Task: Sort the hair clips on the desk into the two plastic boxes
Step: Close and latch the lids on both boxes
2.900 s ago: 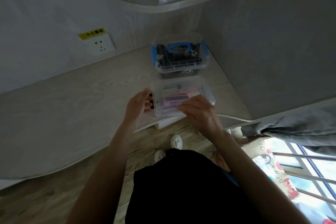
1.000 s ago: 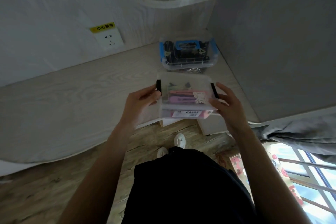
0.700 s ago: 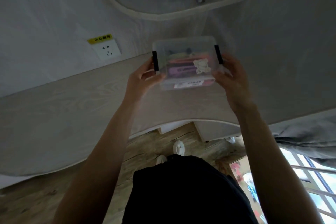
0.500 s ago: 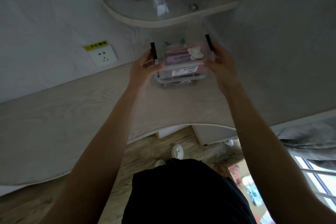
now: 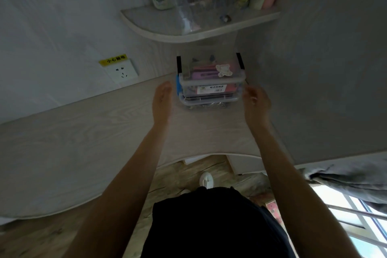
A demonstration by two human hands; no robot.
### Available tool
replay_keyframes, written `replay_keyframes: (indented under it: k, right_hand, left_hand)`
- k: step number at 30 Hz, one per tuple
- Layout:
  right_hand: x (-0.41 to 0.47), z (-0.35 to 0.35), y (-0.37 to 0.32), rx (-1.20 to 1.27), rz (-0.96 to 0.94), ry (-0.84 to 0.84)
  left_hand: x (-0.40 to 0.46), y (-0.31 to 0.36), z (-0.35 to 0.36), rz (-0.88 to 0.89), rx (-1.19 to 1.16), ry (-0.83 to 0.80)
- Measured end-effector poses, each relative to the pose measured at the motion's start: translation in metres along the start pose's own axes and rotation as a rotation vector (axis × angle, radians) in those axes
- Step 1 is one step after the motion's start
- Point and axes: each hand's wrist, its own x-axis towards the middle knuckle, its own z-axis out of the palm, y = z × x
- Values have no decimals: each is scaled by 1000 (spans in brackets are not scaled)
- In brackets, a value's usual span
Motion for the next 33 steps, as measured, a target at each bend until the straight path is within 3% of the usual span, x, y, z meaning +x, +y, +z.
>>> replay_keyframes:
  k: [3,5,12,22,33]
  right_hand:
    - [-15,2,16,-336,-360,-138]
    - [-18,7,19,-480,-447,-244]
    - [9,6,34,-705,-398,-299]
    - [70,9,37,-774,-324,-320]
    - [81,14,26,-802,-244,-402]
  left_hand:
    - [6,-15,2,-200,22,-107]
    - [9,-18,4,-209,4,-140]
    - [16,-19,30,-184,-12,-111]
    - [39,-8,87,-99,60,-78]
    - [43,1,91,-49,159,-68]
